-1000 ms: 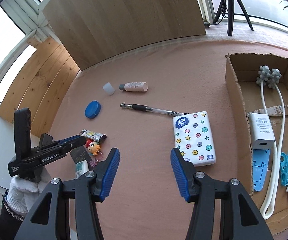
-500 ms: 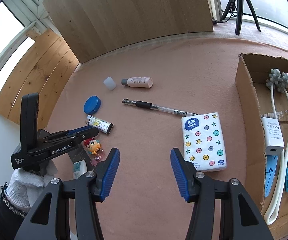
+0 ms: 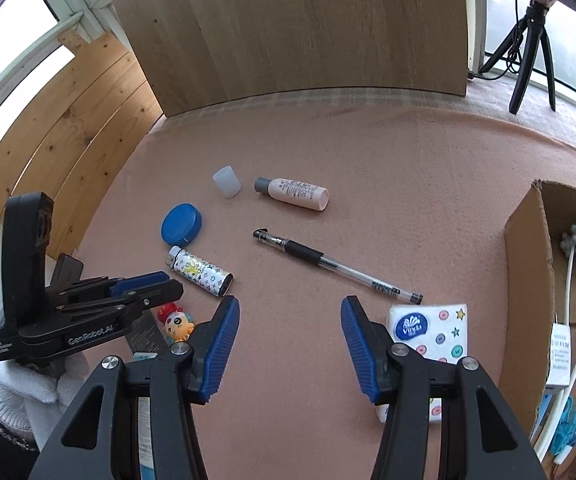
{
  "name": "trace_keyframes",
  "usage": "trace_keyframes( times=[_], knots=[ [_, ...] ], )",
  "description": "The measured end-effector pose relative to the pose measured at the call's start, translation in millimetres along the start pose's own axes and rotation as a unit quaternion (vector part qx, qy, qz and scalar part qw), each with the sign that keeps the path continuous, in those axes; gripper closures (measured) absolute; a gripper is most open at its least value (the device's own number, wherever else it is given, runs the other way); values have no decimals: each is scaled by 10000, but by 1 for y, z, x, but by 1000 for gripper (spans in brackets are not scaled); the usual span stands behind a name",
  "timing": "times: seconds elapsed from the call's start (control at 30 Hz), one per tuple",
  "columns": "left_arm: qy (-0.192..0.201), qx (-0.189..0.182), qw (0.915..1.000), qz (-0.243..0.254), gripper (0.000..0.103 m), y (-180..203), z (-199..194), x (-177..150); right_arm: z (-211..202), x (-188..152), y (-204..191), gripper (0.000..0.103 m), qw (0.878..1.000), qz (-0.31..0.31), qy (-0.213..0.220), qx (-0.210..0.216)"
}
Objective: Organize objects
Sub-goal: 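Withdraw both grippers from the box toward the printed lighter and black pen, then grasp the printed lighter with the left gripper while the right grasps the black pen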
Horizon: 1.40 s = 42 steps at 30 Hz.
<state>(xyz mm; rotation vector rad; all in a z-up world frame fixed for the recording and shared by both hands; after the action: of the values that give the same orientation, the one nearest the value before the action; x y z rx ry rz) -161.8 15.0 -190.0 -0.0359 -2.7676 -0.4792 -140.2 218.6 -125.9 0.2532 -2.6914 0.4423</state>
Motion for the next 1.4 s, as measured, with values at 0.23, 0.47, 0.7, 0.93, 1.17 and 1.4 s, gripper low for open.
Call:
trace_keyframes(
  times=[0.23,0.47,0.7,0.93,1.17,1.4],
  knots=[
    [-60,-178,9988,-457,55,-4,1,8,19,23,10,54,9995,-133,-97,-280],
    [-169,-213,9972,-696,46,5,16,19,35,38,27,54,9993,-4,-274,-240],
    [-183,-100,9971,-732,45,15,25,33,54,37,26,54,9979,-106,-609,-187],
    [-174,259,9989,-356,45,28,32,37,62,28,21,54,9965,-79,-834,-48],
    [-183,342,9992,-95,46,33,36,39,55,13,13,69,9951,-117,-960,209],
    [-198,307,9993,-64,46,31,35,38,31,18,26,69,9972,-260,-695,-26]
  ],
)
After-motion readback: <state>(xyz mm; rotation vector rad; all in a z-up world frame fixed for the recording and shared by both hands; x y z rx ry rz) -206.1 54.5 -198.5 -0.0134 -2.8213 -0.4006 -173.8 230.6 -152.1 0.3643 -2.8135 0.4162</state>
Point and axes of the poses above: each gripper's, at about its wrist camera, not at the fingertips, and z roughly the way its jaws point, y to its right, x to its top, the point moved 5 cm from there along z, roughly the way its jaws point, and after that the axes turned 2 degrees about -y, right-handed, at the moved point
